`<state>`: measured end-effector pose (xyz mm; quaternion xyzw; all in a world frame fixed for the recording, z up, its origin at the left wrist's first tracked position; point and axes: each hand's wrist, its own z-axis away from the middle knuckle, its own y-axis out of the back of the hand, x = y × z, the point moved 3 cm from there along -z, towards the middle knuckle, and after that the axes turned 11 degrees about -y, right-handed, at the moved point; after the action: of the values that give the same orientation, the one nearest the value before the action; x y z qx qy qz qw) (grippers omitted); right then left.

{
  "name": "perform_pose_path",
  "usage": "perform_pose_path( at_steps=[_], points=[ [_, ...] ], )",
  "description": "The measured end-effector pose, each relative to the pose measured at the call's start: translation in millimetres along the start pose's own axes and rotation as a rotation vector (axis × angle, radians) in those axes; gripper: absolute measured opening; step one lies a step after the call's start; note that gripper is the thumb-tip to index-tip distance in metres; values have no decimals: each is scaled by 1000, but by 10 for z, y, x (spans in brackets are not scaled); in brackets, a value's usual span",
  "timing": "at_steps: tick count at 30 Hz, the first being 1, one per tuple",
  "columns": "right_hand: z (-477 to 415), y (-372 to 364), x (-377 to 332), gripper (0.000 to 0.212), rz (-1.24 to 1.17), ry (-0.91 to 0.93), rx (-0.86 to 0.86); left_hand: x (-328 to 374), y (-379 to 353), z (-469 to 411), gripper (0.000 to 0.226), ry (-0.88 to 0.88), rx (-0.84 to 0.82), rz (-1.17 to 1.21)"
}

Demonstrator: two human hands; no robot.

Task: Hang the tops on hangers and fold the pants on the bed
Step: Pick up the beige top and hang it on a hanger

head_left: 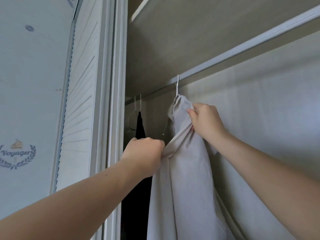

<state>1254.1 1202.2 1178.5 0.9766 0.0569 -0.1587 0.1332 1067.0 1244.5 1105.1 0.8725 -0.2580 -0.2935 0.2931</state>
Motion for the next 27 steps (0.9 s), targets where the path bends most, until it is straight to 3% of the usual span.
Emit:
perform_pose_path(
  at_steps=[13, 23, 27],
  points=[
    [-557, -1378, -235, 32, -152, -164, -183, -251, -95, -396, 30, 104, -256, -295],
    [-703, -2274, -339, 30, -366, -323, -405, -585, -447, -589, 20, 367, -411, -347],
    [-645, -2408, -289, 28, -405, -355, -460, -629, -475, -568, 17, 374, -415, -396]
  ],
)
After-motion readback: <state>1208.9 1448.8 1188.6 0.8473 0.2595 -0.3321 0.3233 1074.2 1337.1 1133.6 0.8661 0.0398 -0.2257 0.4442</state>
